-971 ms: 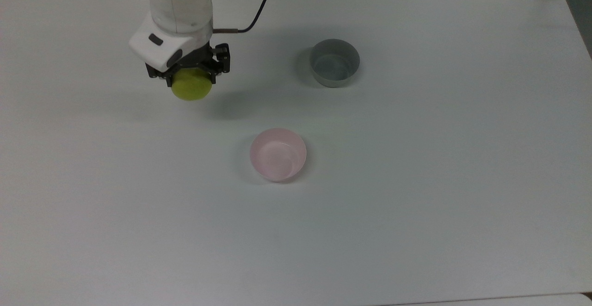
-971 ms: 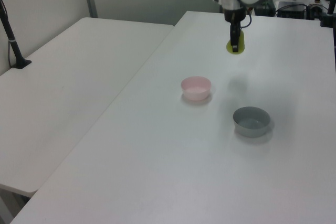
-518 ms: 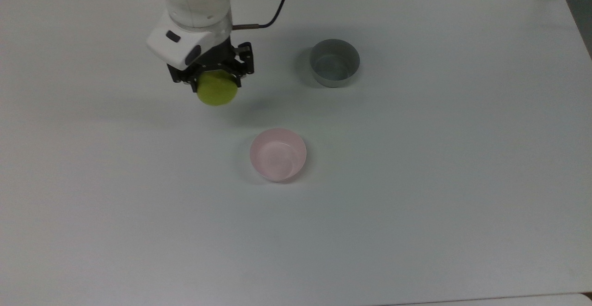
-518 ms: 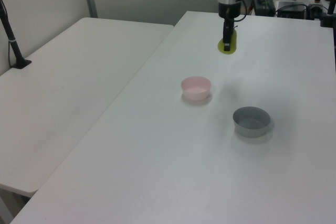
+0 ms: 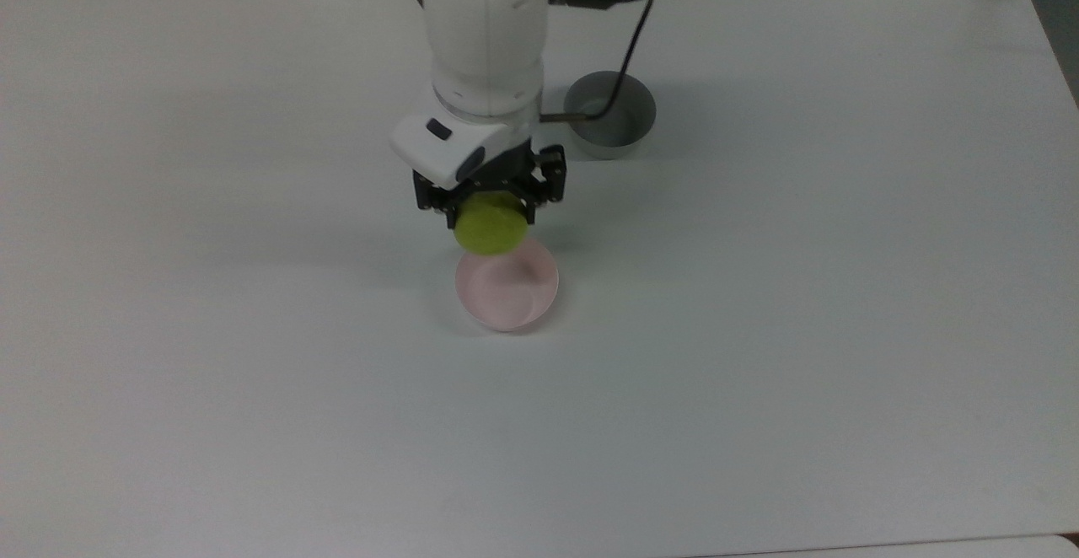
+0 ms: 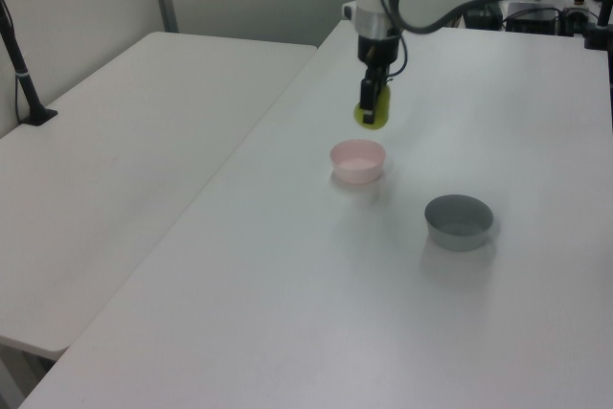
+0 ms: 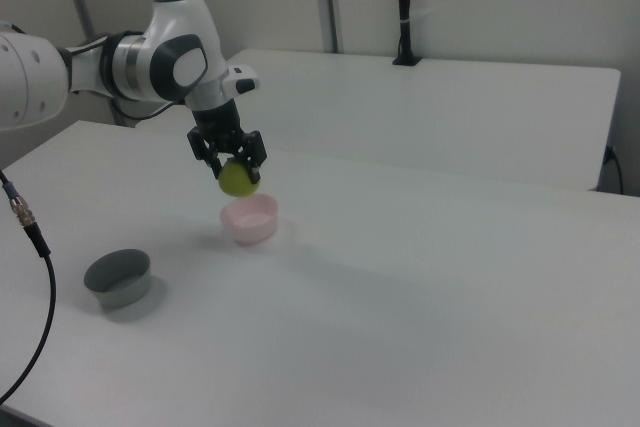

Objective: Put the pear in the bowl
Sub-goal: 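Carry the pear over the pink bowl and lower it inside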

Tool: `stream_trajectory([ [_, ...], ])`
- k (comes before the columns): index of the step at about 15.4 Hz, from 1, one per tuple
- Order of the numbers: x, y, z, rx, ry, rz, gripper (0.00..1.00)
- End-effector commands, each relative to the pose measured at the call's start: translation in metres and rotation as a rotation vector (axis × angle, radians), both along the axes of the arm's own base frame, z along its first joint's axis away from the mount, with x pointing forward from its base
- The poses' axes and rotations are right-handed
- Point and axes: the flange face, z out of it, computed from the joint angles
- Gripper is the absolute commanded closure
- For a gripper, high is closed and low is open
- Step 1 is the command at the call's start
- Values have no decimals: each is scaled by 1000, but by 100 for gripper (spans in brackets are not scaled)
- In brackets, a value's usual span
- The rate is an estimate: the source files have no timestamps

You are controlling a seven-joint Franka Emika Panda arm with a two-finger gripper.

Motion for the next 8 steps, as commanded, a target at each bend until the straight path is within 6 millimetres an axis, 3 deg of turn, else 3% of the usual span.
stream_trajectory([
  [1,21,3,-25,-2,-58,-60,50],
  [6,28,15,-82,-32,-23,-45,40],
  [8,27,17,-88,-34,-14,-42,38],
])
